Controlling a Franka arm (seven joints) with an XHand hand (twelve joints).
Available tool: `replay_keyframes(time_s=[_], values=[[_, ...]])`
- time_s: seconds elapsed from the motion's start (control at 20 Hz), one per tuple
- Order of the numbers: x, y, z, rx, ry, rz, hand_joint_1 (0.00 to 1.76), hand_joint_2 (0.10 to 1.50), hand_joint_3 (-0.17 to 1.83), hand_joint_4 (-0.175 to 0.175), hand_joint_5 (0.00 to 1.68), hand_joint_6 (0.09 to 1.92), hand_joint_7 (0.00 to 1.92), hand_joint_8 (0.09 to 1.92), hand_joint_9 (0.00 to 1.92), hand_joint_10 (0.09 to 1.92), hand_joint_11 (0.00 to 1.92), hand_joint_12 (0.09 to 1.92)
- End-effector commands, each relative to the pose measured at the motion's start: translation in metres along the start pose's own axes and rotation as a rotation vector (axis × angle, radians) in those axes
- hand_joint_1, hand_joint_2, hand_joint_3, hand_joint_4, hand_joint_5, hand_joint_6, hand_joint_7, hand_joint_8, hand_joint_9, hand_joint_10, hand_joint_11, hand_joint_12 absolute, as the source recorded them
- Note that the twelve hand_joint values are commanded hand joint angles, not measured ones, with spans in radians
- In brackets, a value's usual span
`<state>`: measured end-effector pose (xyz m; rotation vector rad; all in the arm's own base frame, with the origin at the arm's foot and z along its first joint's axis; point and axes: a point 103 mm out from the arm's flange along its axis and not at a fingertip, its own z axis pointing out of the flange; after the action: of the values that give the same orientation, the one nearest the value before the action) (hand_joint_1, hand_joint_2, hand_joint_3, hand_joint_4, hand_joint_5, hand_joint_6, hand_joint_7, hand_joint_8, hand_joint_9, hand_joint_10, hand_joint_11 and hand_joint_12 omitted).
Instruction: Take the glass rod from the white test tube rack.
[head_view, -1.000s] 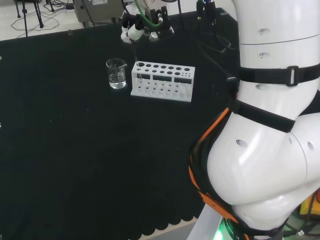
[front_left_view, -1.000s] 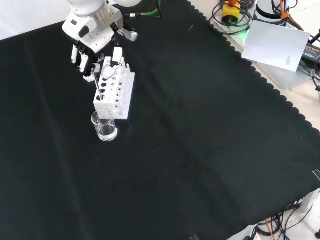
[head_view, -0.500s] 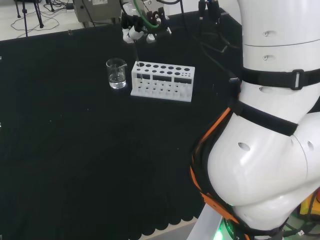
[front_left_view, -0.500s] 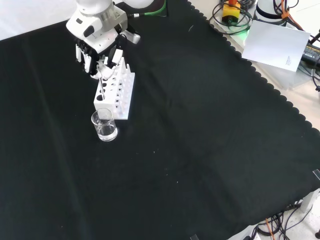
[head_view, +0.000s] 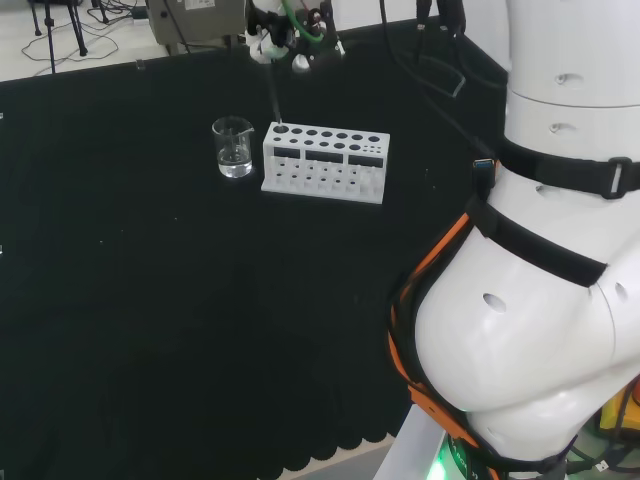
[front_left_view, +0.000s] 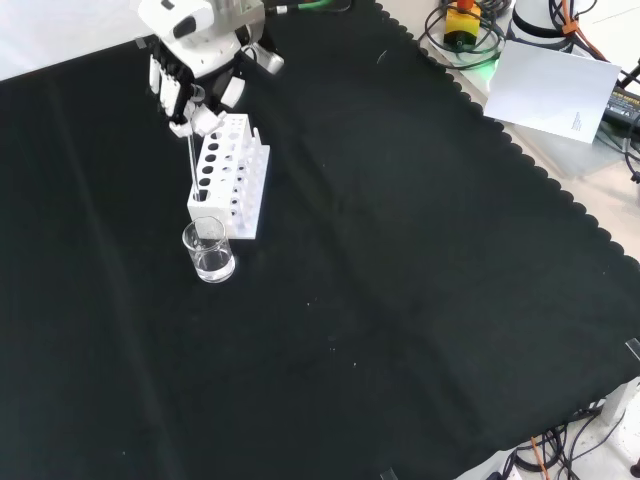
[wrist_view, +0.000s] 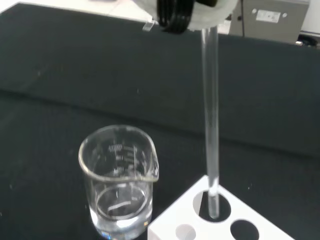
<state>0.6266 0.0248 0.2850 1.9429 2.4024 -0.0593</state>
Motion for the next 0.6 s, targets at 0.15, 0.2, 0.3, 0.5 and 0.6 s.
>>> replay_keyframes(time_s=[0.15,0.2,0.3,0.5,0.6], values=[[-0.007,-0.026,-0.042,-0.103,0.199,0.143,1.30,0.92,0.26,-0.175,1.21,0.33,1.14,1.08,1.66,0.74,1.23,0.77],[-0.006,-0.030,-0.046,-0.107,0.199,0.145,1.30,0.93,0.24,-0.175,1.22,0.30,1.15,1.08,1.67,0.72,1.23,0.77],[-0.004,-0.039,-0.052,-0.119,0.199,0.147,1.30,0.96,0.16,-0.175,1.25,0.24,1.15,1.07,1.68,0.68,1.23,0.77],[-0.003,-0.051,-0.064,-0.135,0.207,0.155,1.30,0.99,0.10,-0.175,1.26,0.19,1.15,1.05,1.69,0.66,1.24,0.77],[-0.003,-0.055,-0.070,-0.143,0.206,0.157,1.30,1.00,0.09,-0.175,1.27,0.17,1.15,1.04,1.70,0.64,1.24,0.77]])
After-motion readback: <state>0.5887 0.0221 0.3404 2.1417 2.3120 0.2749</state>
